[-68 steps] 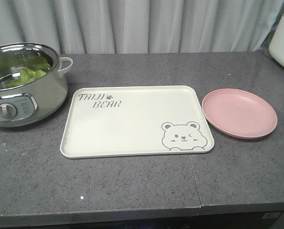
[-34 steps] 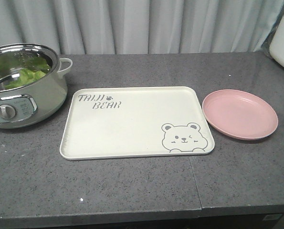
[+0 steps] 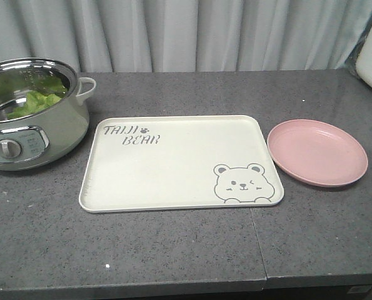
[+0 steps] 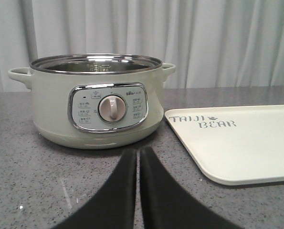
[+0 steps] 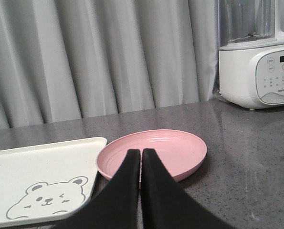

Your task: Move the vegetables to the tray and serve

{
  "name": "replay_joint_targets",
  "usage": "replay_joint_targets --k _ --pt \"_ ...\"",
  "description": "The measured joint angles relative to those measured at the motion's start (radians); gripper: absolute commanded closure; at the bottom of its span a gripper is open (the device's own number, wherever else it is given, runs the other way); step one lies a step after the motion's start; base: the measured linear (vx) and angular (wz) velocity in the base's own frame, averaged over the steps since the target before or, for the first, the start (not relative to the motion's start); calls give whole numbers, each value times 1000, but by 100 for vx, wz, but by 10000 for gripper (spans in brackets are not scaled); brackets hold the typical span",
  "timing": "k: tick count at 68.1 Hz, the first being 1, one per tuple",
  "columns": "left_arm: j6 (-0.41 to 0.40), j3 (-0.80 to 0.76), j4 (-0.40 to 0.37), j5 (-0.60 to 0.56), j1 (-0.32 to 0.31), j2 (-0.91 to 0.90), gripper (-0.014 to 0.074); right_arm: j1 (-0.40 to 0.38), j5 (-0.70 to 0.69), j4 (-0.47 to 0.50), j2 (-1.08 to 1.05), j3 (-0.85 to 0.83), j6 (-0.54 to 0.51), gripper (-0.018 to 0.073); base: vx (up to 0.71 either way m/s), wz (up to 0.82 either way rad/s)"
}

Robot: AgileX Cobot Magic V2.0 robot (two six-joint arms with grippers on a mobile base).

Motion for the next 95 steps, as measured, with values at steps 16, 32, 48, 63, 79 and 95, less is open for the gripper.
replay_joint_targets --k 16,32,48,63,79,95 --pt "0 0 0 0 0 0 602 0 0 0 0 0 0 565 1 0" --pt "0 0 0 0 0 0 602 0 0 0 0 0 0 565 0 0" --pt "0 0 0 0 0 0 602 0 0 0 0 0 0 565 0 0" --pt "0 0 0 0 0 0 602 0 0 0 0 0 0 565 0 0" --pt "0 0 0 0 0 0 602 0 0 0 0 0 0 565 0 0" --pt "-40 0 0 -21 0 0 602 0 -1 1 0 0 1 565 0 0"
